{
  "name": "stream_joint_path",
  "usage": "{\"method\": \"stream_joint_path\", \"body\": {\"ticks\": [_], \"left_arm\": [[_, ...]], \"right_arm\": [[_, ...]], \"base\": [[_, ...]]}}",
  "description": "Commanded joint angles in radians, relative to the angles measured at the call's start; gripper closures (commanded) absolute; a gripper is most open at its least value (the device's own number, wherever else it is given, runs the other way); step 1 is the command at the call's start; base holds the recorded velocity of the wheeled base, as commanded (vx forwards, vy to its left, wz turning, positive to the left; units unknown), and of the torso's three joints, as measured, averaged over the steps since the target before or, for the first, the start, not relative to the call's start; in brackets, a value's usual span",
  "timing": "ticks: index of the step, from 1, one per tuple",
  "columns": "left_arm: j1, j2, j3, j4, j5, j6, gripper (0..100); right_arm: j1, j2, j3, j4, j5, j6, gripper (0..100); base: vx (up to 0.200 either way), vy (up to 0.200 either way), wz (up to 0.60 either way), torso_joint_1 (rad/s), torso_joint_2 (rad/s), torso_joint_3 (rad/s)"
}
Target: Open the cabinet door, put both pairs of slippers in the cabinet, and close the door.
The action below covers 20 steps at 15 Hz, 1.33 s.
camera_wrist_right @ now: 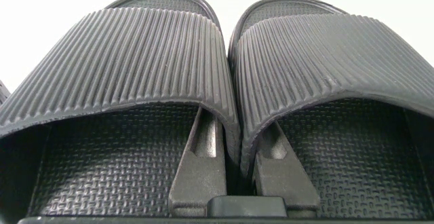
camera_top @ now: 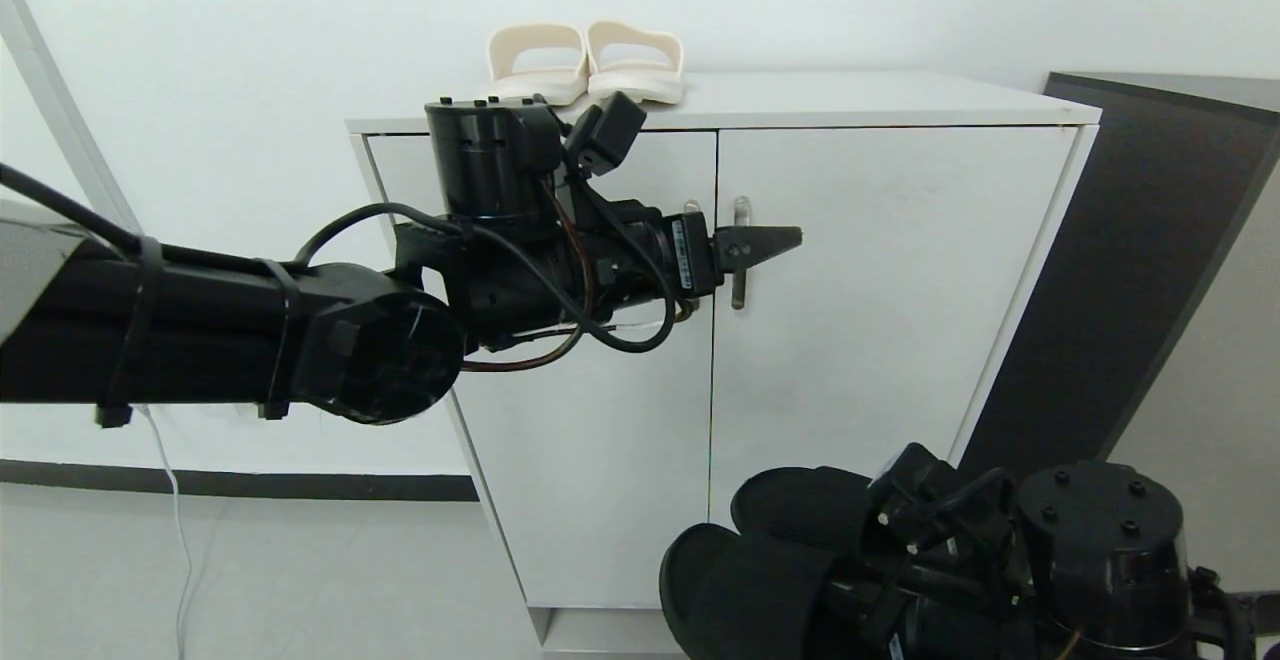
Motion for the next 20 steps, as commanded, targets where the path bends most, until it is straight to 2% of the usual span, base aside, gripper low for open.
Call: {"method": "stream_joint_path", "body": {"ticks": [1,9,14,15,20], "left_arm": [[-0.001,0.024,-0.023,0.007,0.009,0.001,0],[-0.001,0.099,-0.092,0.027,0.013,0.001,0],[-0.001,0.11,-0.098,0.026,0.009,-0.001,0],[-0.001,0.11,-0.098,0.026,0.009,-0.001,100],[-0.001,0.101,-0.083,0.023,0.009,-0.001,100]], "right_arm": [[-0.001,0.001,0.0,0.0,0.0,0.0,100],[-0.001,0.015,0.001,0.0,0.0,0.0,100],[-0.001,0.015,0.008,0.0,0.002,-0.002,100],[-0.001,0.015,0.009,0.0,0.0,-0.002,100],[-0.001,0.015,0.011,0.0,0.002,-0.002,100]], "base": [[0.0,0.0,0.0,0.0,0.0,0.0],[0.0,0.0,0.0,0.0,0.0,0.0],[0.0,0.0,0.0,0.0,0.0,0.0],[0.0,0.0,0.0,0.0,0.0,0.0],[0.0,0.0,0.0,0.0,0.0,0.0]]}}
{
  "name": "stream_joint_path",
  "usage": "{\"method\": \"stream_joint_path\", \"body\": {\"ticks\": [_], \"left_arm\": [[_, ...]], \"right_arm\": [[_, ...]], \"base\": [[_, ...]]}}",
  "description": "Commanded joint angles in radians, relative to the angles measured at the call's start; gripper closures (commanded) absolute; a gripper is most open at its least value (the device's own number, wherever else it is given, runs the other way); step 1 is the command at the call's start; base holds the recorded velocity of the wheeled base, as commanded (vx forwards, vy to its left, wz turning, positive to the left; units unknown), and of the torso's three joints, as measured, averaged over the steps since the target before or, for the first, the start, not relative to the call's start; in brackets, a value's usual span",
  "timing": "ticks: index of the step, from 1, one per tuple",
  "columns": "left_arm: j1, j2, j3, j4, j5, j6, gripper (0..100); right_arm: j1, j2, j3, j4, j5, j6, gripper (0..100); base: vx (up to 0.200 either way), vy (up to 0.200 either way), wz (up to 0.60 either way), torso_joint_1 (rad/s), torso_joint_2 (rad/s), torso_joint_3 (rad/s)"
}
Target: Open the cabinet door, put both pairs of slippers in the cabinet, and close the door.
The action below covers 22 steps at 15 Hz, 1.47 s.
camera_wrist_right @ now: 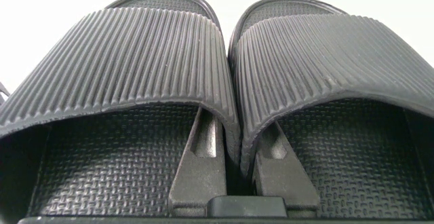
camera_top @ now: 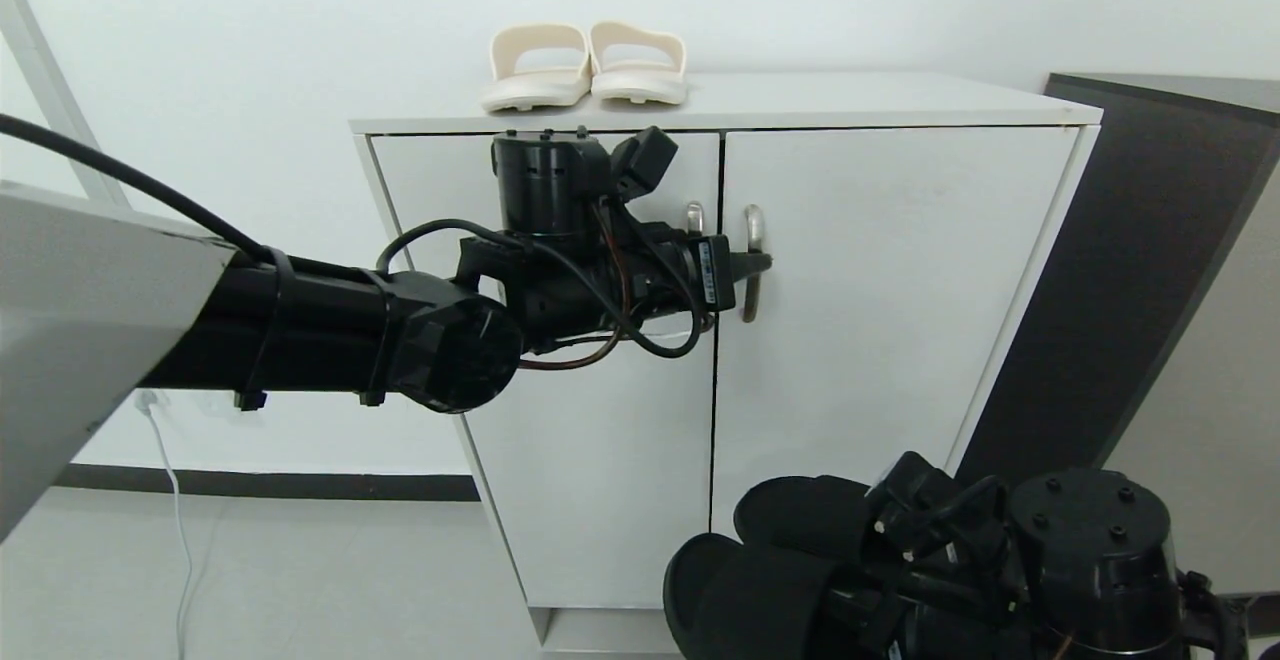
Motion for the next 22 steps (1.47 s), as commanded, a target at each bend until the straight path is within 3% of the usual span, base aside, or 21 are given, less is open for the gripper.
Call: {"method": "stream_joint_path", "body": {"ticks": [1,5,7,13,18,22], "left_arm": [[0.0,-0.02,0.018,-0.003,0.0,-0.002,100],[-0.009,-0.089,0.107,-0.009,0.0,-0.001,100],[-0.027,-0.155,0.198,-0.049,0.0,-0.001,100],[-0.059,-0.312,0.388,-0.101,0.004,-0.001,100],[0.028,-0.284,0.373,-0.106,0.0,-0.002,100],[0.037,-0.215,0.293,-0.103,0.0,-0.004,100]], "right_arm": [[0.001,0.0,0.007,0.0,0.003,0.0,100],[0.003,-0.01,0.034,-0.013,0.069,-0.008,100],[0.012,-0.005,0.079,-0.1,0.112,-0.011,100],[0.017,0.0,0.086,-0.112,0.112,-0.011,100],[0.02,0.0,0.089,-0.112,0.11,-0.012,100],[0.02,0.001,0.091,-0.112,0.112,-0.031,100]], "base": [[0.0,0.0,0.0,0.0,0.0,0.0],[0.0,0.0,0.0,0.0,0.0,0.0],[0.0,0.0,0.0,0.0,0.0,0.0],[0.0,0.0,0.0,0.0,0.0,0.0],[0.0,0.0,0.0,0.0,0.0,0.0],[0.0,0.0,0.0,0.0,0.0,0.0]]}}
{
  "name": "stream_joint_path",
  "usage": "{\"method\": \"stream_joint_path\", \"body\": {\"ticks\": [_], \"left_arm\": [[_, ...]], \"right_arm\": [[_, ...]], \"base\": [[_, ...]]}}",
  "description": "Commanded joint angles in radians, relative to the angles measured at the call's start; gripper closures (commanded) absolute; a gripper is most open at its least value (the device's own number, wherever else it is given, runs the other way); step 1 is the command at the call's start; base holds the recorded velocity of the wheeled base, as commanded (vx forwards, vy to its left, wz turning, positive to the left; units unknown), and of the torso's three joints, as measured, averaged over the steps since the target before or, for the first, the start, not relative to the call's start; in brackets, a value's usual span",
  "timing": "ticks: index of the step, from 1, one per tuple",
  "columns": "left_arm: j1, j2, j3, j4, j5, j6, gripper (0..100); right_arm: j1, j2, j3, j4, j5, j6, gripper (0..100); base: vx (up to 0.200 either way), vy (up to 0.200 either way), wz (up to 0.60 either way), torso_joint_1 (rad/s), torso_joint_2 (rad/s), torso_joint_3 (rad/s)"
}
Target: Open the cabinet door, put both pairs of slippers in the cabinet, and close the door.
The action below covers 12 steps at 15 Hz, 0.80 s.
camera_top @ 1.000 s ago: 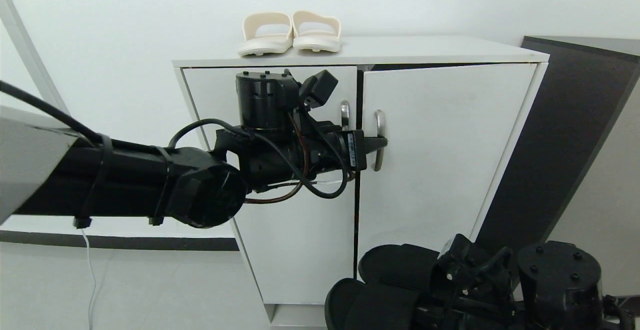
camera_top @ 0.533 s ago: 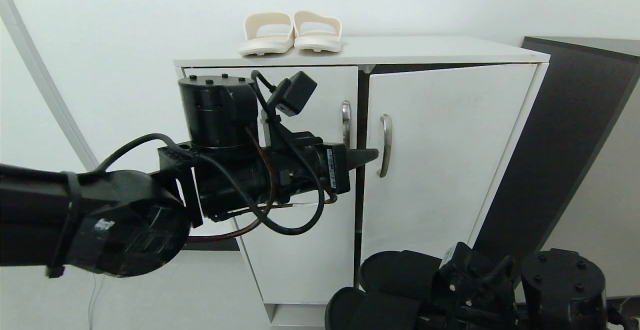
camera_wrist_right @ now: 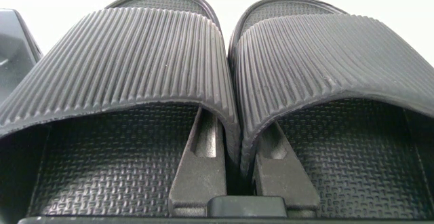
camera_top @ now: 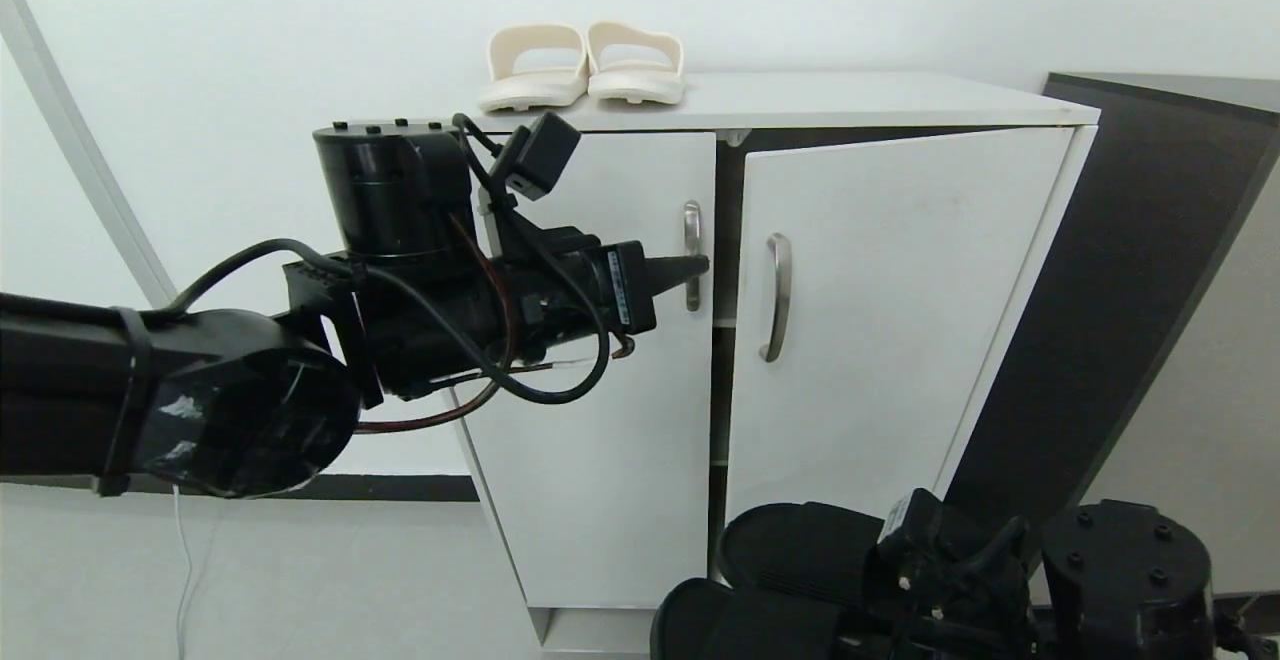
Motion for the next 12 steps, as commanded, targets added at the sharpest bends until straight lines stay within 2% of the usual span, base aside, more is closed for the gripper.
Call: {"method": "stream_joint_path", "body": {"ticks": [1,4,5,8,12], "left_arm": [[0.003,0.069,-0.053,-0.001,0.0,-0.001,100],[0.003,0.138,-0.122,-0.004,-0.002,-0.007,100],[0.002,0.163,-0.162,-0.007,-0.004,-0.041,100],[0.0,0.213,-0.231,-0.01,-0.004,-0.076,100],[-0.003,0.239,-0.242,-0.054,0.001,-0.079,100]], "right_arm": [[0.0,0.002,0.0,0.0,0.0,0.0,100],[0.002,0.002,0.002,0.0,0.0,-0.002,100],[0.002,0.002,0.005,0.0,0.0,-0.002,100],[0.008,0.003,0.005,0.0,0.0,-0.002,100],[0.028,0.003,0.015,0.001,0.0,-0.002,100]], "base": [[0.0,0.0,0.0,0.0,0.0,0.0],[0.0,0.0,0.0,0.0,0.0,0.0],[0.0,0.0,0.0,0.0,0.0,0.0],[0.0,0.0,0.0,0.0,0.0,0.0],[0.0,0.0,0.0,0.0,0.0,0.0]]}}
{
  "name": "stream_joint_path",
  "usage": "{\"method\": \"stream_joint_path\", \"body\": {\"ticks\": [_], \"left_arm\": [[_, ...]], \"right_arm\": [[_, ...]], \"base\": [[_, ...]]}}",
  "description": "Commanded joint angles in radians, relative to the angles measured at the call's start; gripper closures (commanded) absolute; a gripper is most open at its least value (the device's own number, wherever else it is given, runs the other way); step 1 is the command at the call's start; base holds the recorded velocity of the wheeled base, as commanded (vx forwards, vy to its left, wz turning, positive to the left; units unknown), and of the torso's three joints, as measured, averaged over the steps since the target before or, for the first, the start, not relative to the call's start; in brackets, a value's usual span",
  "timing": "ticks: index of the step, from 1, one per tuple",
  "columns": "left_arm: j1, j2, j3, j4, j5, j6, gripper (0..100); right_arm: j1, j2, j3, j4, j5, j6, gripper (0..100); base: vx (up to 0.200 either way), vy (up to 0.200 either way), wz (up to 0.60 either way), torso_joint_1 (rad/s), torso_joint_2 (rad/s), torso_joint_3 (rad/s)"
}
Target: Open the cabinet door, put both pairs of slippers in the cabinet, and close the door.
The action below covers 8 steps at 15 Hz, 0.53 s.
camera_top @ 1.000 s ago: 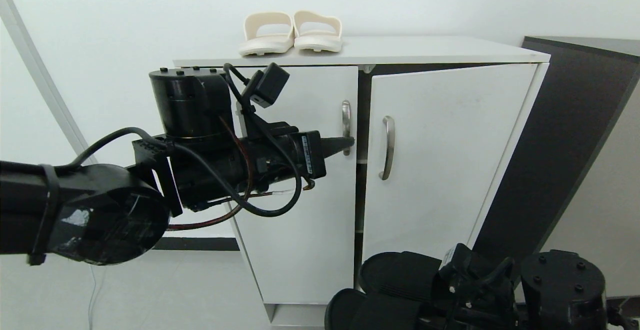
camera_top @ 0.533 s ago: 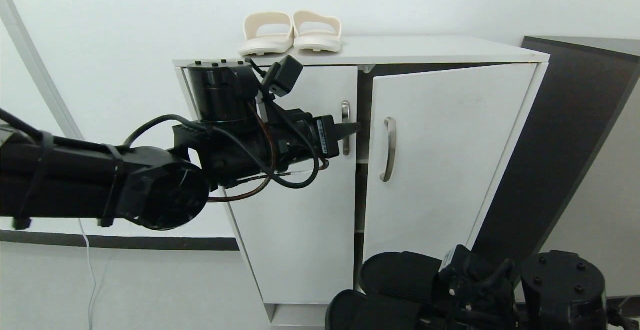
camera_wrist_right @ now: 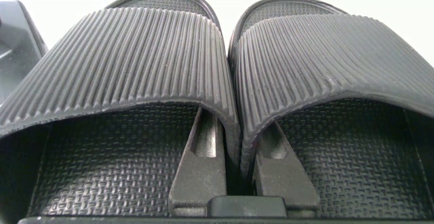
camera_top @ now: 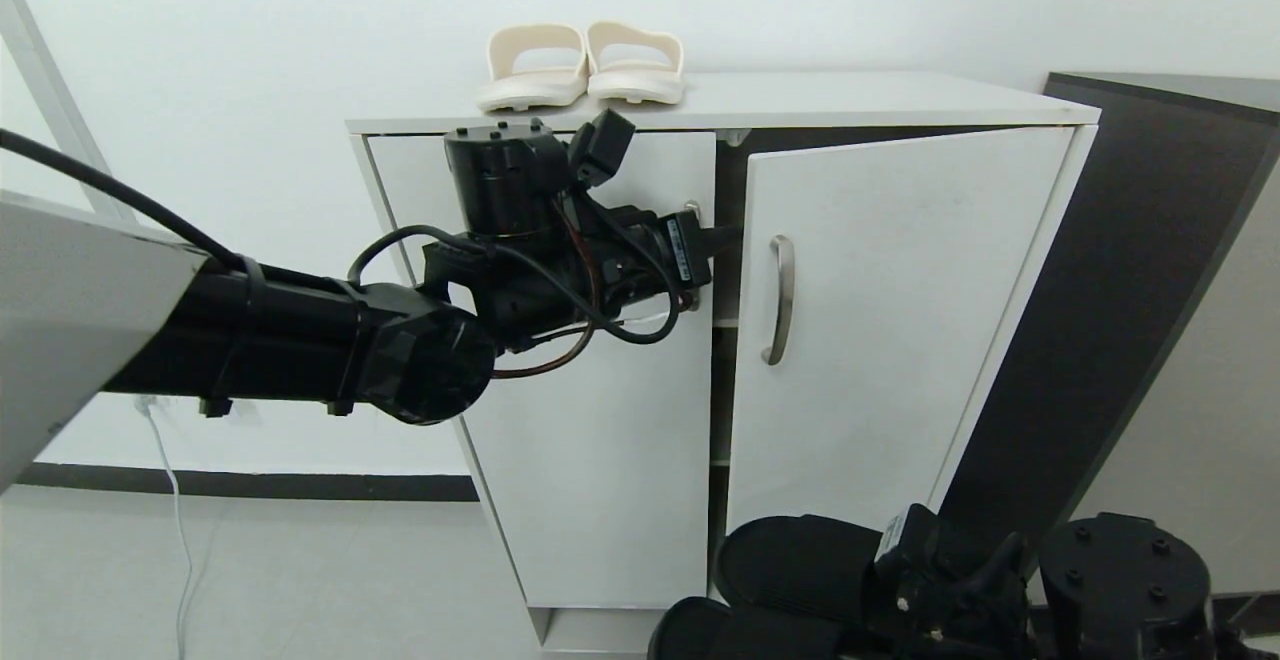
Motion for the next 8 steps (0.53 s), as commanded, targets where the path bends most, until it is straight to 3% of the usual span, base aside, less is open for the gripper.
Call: {"method": "stream_joint_path", "body": {"ticks": [1,6,7,8], "left_arm": [[-0.002,0.021,-0.003,-0.002,0.002,0.0,100],[-0.032,0.022,0.008,-0.005,0.002,0.0,100],[-0.089,0.012,0.028,-0.007,0.008,0.003,100],[-0.108,0.009,0.032,-0.008,0.01,0.003,100]], "right_arm": [[0.009,0.002,0.01,0.0,0.0,0.0,100],[0.063,0.002,0.042,0.0,0.002,0.002,100],[0.078,0.002,0.051,0.0,0.002,0.002,100],[0.081,0.0,0.053,-0.002,0.002,0.002,100]], "base": [[-0.2,0.0,0.0,0.002,0.0,0.002],[-0.2,0.0,0.0,-0.001,0.01,0.003],[-0.2,0.0,0.0,0.007,0.0,0.002],[-0.2,0.0,0.0,0.007,0.0,0.007]]}}
